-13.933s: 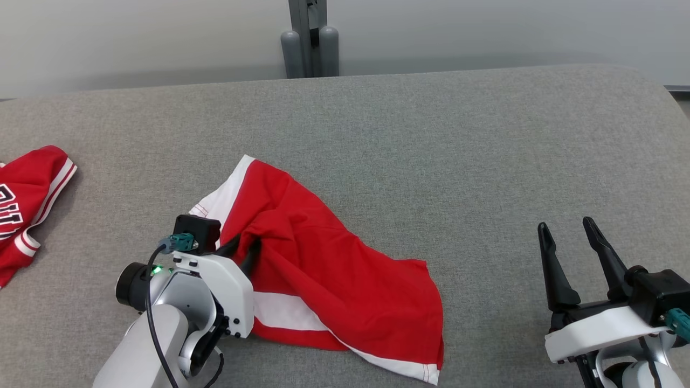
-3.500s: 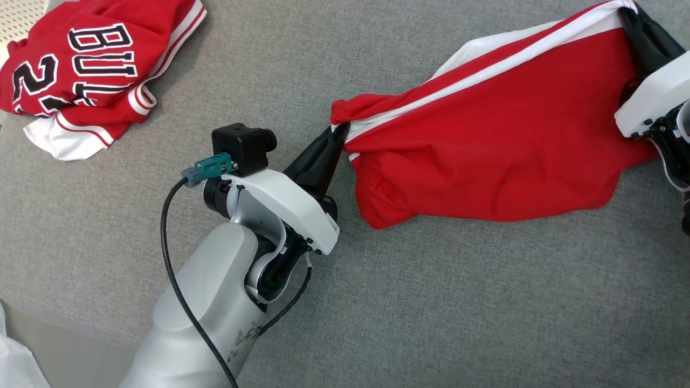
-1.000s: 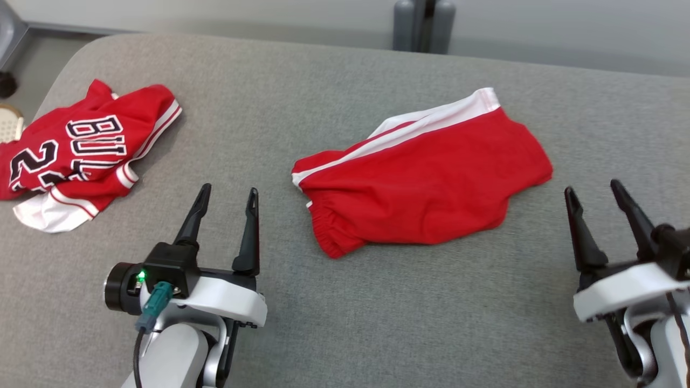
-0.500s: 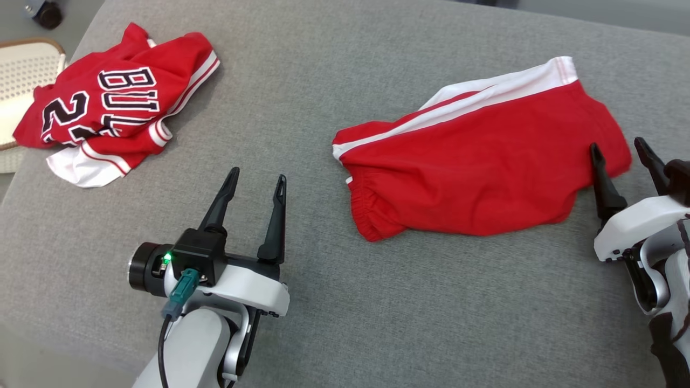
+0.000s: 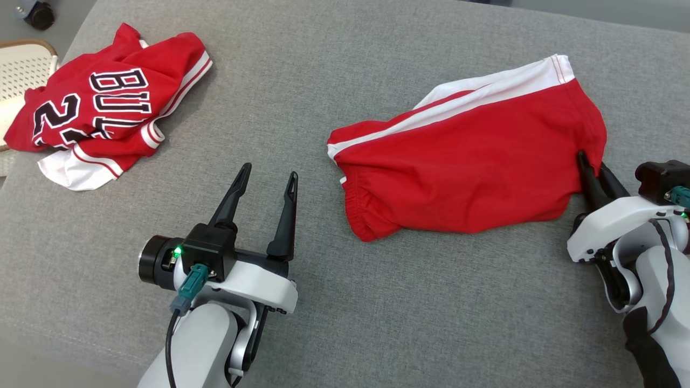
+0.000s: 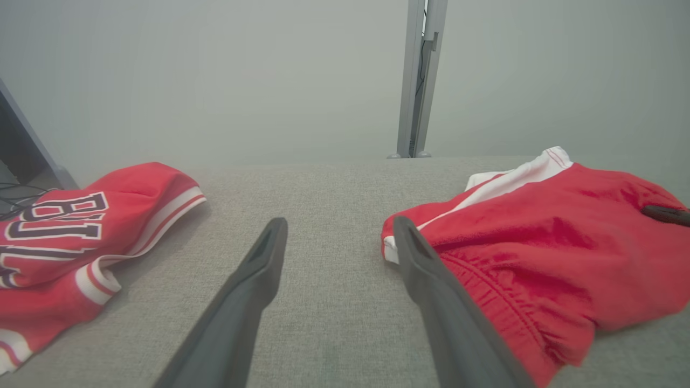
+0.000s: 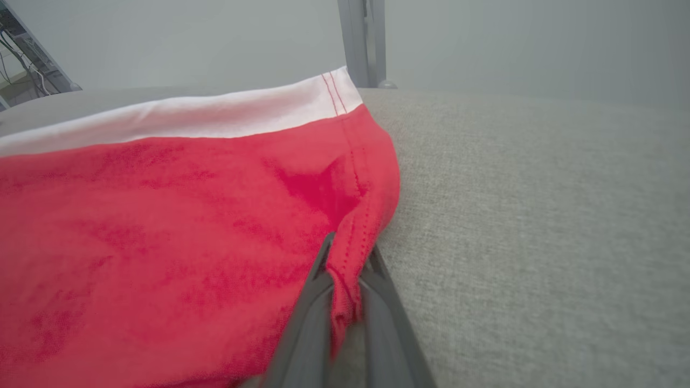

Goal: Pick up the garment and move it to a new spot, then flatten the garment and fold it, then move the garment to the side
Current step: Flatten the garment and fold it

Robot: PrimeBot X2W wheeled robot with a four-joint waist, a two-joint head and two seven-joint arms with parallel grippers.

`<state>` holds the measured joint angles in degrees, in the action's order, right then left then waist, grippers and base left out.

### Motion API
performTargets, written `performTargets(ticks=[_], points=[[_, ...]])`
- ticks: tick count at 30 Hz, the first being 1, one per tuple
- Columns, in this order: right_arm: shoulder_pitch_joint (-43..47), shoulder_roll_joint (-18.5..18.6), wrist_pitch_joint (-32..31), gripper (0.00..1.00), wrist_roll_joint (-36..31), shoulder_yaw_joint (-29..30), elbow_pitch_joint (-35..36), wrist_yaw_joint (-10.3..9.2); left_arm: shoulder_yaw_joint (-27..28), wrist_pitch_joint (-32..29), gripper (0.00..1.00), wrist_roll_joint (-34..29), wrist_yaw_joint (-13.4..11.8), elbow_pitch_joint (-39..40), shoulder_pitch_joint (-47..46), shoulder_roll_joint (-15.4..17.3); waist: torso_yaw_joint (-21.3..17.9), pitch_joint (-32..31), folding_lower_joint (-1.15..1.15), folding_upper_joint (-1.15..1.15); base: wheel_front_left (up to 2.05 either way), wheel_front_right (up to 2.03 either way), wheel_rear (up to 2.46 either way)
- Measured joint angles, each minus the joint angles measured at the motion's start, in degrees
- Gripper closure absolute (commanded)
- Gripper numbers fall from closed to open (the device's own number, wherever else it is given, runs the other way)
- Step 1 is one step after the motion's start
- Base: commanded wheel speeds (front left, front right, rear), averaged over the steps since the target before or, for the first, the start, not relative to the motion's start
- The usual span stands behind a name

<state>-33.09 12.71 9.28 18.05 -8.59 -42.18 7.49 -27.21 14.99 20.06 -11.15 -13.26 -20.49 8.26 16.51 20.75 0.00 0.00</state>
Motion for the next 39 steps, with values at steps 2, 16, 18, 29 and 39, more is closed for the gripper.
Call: performTargets(ticks=[2,16,18,29,39], points=[[-0.29,-0.09,0.48,1.0,1.4,-0.98,-0.18,0.0,0.07,0.0,0.0,-0.16,0.05,-0.1,-0.02,0.04,-0.29,-0.09,0.0,0.0,0.0,0.0,0.0],[16.84,-4.04,5.05,1.0,4.97,0.47,15.37,0.0,0.29,0.0,0.0,-0.29,0.34,-0.75,1.34,1.21,-3.85,-3.59,0.0,0.0,0.0,0.0,0.0],[20.31,-5.1,5.1,1.0,4.5,1.51,18.5,0.0,0.27,-0.03,0.0,-0.29,0.32,-0.6,1.4,1.54,-4.71,-4.04,0.0,0.0,0.0,0.0,0.0],[27.93,-8.55,2.75,0.57,2.56,5.11,26.55,0.0,0.1,-2.54,0.0,-0.14,-0.02,0.99,2.67,3.63,-8.93,-5.98,0.0,0.0,0.0,0.0,0.0],[30.16,-9.33,2.22,0.0,0.65,9.29,26.64,0.0,1.27,-3.87,0.0,0.82,-1.32,2.68,4.32,5.5,-10.88,-8.2,0.0,0.0,0.0,0.0,0.0]])
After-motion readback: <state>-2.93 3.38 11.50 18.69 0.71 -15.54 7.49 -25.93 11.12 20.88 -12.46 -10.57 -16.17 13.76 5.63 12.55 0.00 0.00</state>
